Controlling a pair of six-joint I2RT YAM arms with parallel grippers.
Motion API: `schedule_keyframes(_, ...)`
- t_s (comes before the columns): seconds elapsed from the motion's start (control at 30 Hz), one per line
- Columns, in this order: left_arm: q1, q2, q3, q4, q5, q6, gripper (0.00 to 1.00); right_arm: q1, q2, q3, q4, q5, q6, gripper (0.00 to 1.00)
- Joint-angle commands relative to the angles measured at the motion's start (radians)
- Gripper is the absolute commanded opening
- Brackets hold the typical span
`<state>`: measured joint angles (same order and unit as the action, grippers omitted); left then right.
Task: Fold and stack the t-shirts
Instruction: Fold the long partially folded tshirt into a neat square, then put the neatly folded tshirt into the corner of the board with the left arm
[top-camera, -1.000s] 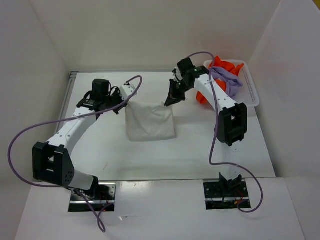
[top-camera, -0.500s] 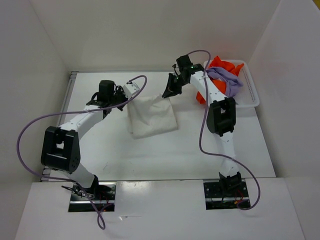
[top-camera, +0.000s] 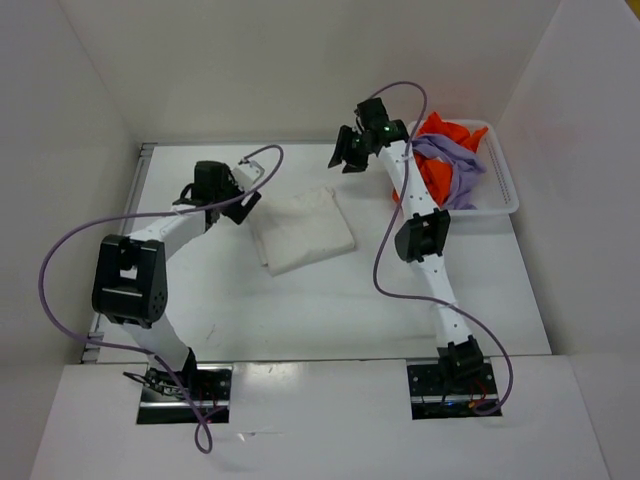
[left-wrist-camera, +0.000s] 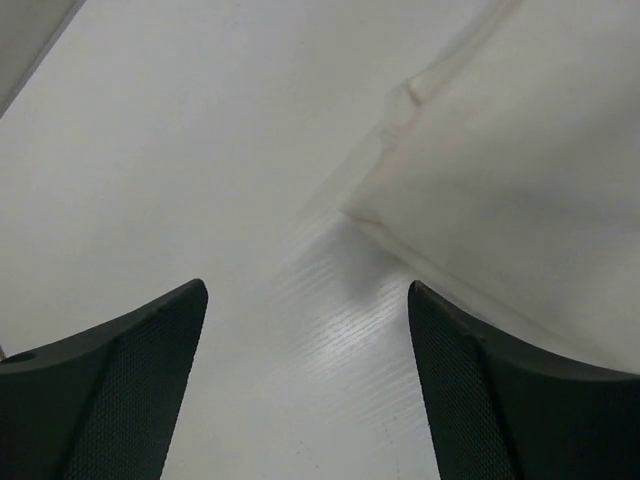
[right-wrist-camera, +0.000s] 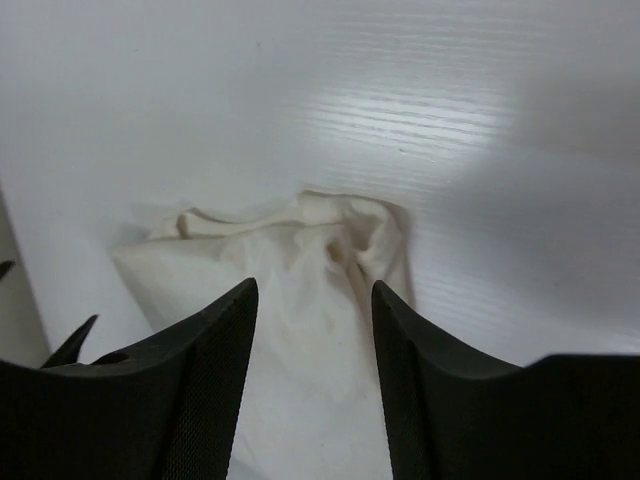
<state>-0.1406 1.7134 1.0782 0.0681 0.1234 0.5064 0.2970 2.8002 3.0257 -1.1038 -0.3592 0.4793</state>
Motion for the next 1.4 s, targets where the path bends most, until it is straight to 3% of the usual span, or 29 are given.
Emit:
schedule_keyframes(0.0,0.016,-0.015,0.138,-0.097,-0.007,-0.106,0.9,0.06,-0.102,0.108,-0.126,0.204,-0.077,0.56)
schedule_keyframes(0.1,0.016,-0.037,0.219,-0.233,0.086,-0.214,1.0,0.091,-0.177,0.108,-0.139,0.314,-0.077,0.59)
schedule_keyframes(0.33,0.059,-0.164,0.241,-0.643,0.393,-0.325,1.0,0.2,-0.445,0.059,-0.192,0.609,-0.057,0.64)
schedule_keyframes(0.37,0.1,-0.214,0.211,-0.739,0.425,-0.325,1.0,0.291,-0.559,-0.026,-0.192,0.712,-0.057,0.66)
schedule_keyframes(0.43,0.101,-0.256,0.181,-0.766,0.44,-0.309,1.0,0.333,-0.6,-0.114,-0.192,0.761,-0.057,0.7)
schedule_keyframes(0.57,0.131,-0.33,0.098,-0.838,0.44,-0.309,1.0,0.537,-0.851,-0.425,-0.192,0.953,-0.002,0.8)
schedule_keyframes(0.63,0.142,-0.353,0.065,-0.849,0.488,-0.319,1.0,0.556,-0.93,-0.626,-0.192,0.953,0.083,0.81)
schedule_keyframes(0.77,0.142,-0.353,0.02,-0.729,0.513,-0.394,1.0,0.57,-1.131,-1.035,-0.012,0.939,0.11,0.84)
schedule_keyframes(0.87,0.203,-0.171,0.138,-0.781,0.606,-0.378,1.0,0.553,-1.206,-1.14,0.136,0.862,0.119,0.84)
schedule_keyframes(0.9,0.261,-0.014,0.267,-0.874,0.695,-0.349,1.0,0.542,-1.244,-1.181,0.18,0.862,0.119,0.84)
schedule_keyframes(0.97,0.28,0.108,0.385,-0.953,0.748,-0.312,1.0,0.542,-1.259,-1.208,0.193,0.879,0.105,0.84)
schedule_keyframes(1.1,0.227,0.053,0.318,-0.716,0.596,-0.431,1.0,0.533,-1.268,-1.222,0.173,0.928,0.105,0.84)
schedule_keyframes(1.37,0.107,0.199,0.279,-0.627,0.391,-0.577,1.0,0.533,-1.367,-1.355,0.226,0.902,0.157,0.84)
